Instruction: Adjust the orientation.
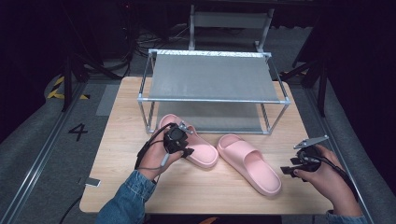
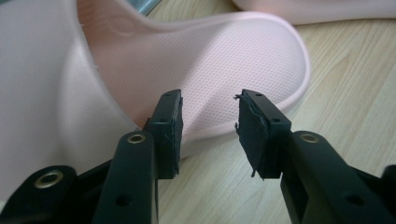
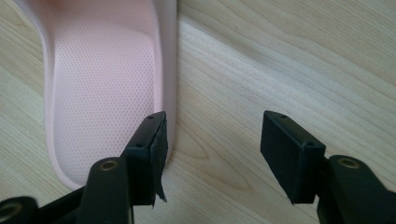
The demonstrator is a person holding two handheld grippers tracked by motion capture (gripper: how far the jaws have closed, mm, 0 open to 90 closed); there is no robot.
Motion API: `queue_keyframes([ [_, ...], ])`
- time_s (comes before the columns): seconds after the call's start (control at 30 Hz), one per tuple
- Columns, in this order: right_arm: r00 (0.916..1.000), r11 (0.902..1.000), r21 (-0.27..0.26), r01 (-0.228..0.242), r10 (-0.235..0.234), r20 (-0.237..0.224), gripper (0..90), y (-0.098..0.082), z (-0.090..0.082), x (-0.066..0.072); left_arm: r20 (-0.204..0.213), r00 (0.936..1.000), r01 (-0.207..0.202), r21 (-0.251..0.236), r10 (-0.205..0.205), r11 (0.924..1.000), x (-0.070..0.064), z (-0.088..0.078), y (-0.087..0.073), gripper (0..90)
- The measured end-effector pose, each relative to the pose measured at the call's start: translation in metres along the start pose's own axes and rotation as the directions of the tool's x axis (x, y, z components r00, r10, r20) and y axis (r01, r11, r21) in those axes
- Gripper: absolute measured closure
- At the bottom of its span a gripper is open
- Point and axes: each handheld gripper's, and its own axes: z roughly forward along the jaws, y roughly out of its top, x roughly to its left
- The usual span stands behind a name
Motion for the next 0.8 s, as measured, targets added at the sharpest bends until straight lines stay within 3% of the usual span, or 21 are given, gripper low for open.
queue_keyframes([
  [0.1,1.0000,1.0000,0.002,0.005,-0.005,0.002,42.4,0.001,0.001,0.000,0.004,0.9997,0.023,0.001,-0.023,0.9997,0.003,-0.004,-0.006,62.7],
  [0.13,1.0000,1.0000,0.001,0.004,-0.004,0.000,42.3,0.002,0.001,0.000,-0.005,0.9988,0.050,0.005,-0.050,0.9988,0.006,-0.008,-0.011,62.7],
  [0.3,0.9998,0.9998,-0.002,0.019,-0.019,-0.004,42.0,0.007,0.002,0.001,-0.035,0.9957,0.086,0.021,-0.085,0.9961,0.011,-0.018,-0.020,62.3],
  [0.5,0.9983,0.9982,-0.010,0.059,-0.059,0.002,41.4,0.021,0.010,0.005,-0.081,0.9798,0.184,0.003,-0.183,0.9829,0.030,-0.036,-0.044,61.1],
  [0.67,0.9954,0.9952,-0.018,0.096,-0.096,0.002,41.5,0.032,0.014,0.011,-0.103,0.9684,0.225,-0.034,-0.227,0.9738,0.043,-0.046,-0.055,58.9],
  [0.8,0.9948,0.9947,-0.019,0.101,-0.101,-0.004,41.6,0.033,0.015,0.015,-0.113,0.9637,0.239,-0.038,-0.242,0.9703,0.048,-0.049,-0.058,54.0],
])
